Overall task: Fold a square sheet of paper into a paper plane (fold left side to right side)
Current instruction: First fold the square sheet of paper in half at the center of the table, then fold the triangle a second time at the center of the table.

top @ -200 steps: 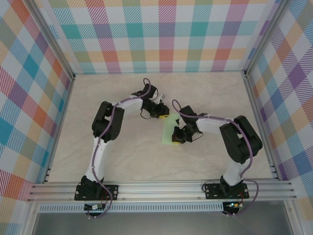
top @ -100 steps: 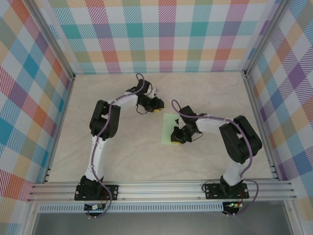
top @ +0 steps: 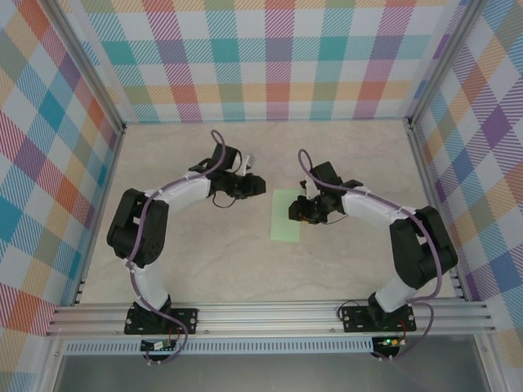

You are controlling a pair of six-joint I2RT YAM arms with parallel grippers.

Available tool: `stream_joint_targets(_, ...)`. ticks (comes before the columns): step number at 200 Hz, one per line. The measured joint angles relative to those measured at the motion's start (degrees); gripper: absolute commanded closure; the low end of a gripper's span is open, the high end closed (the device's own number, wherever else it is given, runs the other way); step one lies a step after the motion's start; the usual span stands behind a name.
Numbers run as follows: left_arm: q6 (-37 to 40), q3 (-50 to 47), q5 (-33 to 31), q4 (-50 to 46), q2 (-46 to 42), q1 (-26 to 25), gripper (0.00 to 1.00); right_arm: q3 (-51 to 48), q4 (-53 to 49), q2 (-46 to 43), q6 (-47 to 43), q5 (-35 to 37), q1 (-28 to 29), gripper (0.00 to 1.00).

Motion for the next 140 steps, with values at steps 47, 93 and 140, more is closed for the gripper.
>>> stream_joint_targets(47, -2.84, -2.95, 0.37, 2.19, 2.49, -6.88, 0.71, 0.28, -0.04, 1.51, 0.94, 0.5, -1.42, 0.66)
stream_joint_targets(93, -3.61, -3.37, -0.07, 3.21, 4.85, -6.86, 0.71, -0.24, -0.37, 0.87, 1.09, 1.79, -3.69, 0.59)
stream_joint_targets(140, -3.61, -4.04, -0.57, 3.17, 6.75, -6.97, 0.72, -1.22, -0.46, 0.13, 1.14, 1.27, -5.2, 0.51)
